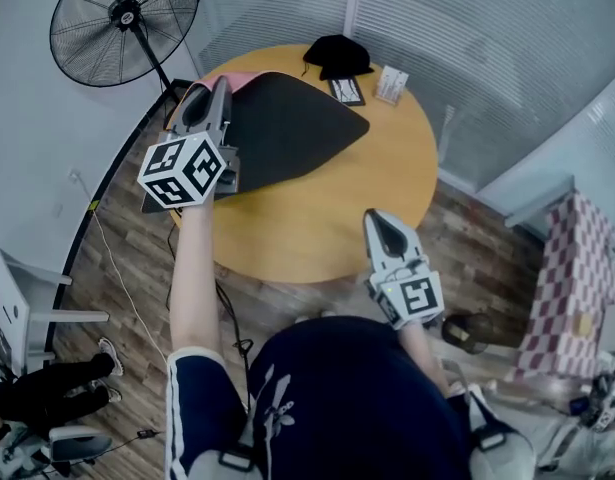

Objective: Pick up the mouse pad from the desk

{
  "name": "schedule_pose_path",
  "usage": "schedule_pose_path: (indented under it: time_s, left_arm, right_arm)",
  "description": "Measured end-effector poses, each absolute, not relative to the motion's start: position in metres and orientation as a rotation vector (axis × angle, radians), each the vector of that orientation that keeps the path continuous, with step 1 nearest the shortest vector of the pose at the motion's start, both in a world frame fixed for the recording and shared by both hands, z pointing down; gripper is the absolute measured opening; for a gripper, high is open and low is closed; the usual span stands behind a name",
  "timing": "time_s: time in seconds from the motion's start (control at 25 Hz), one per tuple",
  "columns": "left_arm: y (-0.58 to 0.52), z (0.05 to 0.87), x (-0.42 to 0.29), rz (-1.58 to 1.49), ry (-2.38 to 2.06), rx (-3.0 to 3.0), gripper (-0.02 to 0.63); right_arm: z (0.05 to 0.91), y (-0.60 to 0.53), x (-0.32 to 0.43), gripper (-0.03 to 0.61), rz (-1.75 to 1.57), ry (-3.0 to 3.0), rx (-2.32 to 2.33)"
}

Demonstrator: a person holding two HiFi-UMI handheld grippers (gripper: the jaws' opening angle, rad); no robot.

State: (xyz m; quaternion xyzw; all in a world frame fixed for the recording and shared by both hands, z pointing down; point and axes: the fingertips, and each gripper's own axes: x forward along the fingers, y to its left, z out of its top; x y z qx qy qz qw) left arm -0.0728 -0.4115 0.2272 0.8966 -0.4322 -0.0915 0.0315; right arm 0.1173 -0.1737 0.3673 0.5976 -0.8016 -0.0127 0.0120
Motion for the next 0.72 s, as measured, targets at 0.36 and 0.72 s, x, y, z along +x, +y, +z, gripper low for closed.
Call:
schedule_pose_path:
  time_s: [0.36,0.72]
  left_arm:
    - [-0.361,0.172,-0.077,-0.293,-1.371,2.898,0.02]
    - [-0.308,0.161,-0.087,-0.416,-1.331,2.885,0.02]
  right_arm:
    - [0.346,-0.182,0.114,0.003,-0.08,-2.559,1.857]
    - [0.312,-0.193,0.112,0.003,-0.194,-2.597,1.859]
